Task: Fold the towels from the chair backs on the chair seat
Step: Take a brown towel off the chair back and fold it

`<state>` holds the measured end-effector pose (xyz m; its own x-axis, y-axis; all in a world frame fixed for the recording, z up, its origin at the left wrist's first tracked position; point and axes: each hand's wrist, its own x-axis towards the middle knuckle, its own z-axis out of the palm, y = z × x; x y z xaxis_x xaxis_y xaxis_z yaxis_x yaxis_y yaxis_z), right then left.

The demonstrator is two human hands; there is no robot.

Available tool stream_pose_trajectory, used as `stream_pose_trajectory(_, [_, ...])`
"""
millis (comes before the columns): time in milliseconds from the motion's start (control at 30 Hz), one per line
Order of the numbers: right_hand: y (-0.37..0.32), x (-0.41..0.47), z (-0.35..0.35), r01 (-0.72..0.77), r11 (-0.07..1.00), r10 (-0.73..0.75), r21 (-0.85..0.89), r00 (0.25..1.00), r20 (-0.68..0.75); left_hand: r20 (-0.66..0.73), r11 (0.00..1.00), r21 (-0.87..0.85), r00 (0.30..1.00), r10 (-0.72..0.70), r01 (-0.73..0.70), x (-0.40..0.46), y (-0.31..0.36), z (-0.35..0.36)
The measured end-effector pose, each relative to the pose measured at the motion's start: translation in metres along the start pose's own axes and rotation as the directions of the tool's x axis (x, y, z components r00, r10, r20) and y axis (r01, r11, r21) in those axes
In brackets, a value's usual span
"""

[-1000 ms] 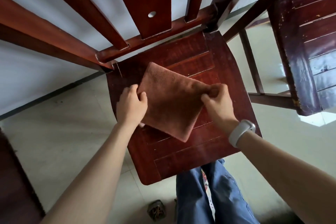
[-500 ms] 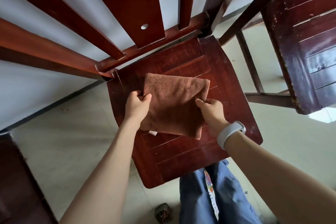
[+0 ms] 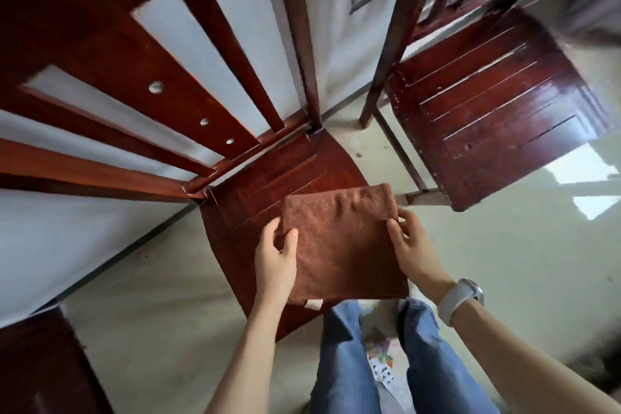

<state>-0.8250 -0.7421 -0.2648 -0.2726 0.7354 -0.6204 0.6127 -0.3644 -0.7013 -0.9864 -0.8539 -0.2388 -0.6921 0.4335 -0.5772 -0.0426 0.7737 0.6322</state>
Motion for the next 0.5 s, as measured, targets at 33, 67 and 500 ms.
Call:
stream_pose_trajectory(33, [-0.003,-0.008,-0.020,-0.012,0.999,0.013,0.031,1.000,-0.011,-0.003,0.999,0.022,1.000,0.031,-0.031,-0.014,0.015,0.008])
stream_pose_trajectory(67, [-0.007,-0.015,-0.041,-0.026,0.998,0.027,0.063,0.999,-0.018,-0.003,0.998,0.040,0.998,0.058,-0.058,-0.027,0.030,0.017])
stream_pose_trajectory(500, [0.063,-0.074,-0.440,0.026,0.909,0.139,0.416,0.923,-0.360,0.313,0.876,0.132,0.858,0.407,-0.463,-0.199,0.274,0.305])
